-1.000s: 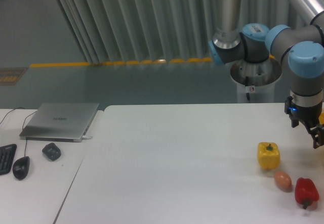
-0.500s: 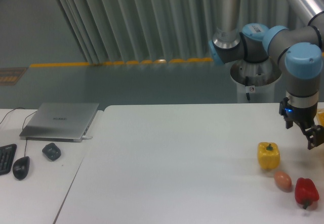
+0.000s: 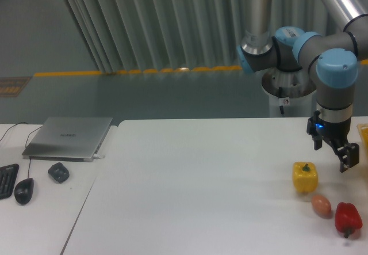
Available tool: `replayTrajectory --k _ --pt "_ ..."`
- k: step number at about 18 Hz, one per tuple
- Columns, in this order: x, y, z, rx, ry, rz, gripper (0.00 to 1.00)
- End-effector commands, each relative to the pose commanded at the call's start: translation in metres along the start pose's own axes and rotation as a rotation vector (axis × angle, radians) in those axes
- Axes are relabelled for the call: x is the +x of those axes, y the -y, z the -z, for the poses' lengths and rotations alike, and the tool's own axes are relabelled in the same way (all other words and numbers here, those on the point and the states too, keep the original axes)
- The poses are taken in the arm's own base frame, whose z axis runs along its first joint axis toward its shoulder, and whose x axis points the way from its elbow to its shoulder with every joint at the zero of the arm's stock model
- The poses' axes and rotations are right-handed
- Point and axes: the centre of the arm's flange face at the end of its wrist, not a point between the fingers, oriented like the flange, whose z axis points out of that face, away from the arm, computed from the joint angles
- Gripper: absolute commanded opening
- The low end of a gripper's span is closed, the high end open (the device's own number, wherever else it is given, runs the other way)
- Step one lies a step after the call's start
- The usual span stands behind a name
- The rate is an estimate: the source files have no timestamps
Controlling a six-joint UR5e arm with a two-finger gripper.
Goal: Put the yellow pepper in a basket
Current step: 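Move the open gripper over the yellow bell pepper, then lower the gripper onto the yellow pepper and close on it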
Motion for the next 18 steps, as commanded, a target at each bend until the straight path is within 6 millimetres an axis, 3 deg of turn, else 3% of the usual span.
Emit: replayTrajectory --k 4,11,18 --pt "0.012 0.024 -0.016 -0.022 -0.021 -0.009 1.0" --pt "0.013 0.042 -0.041 -0.036 -0.058 -0.049 1.0" --pt "0.015 0.043 -0.049 -0.042 -0.074 -0.056 1.0"
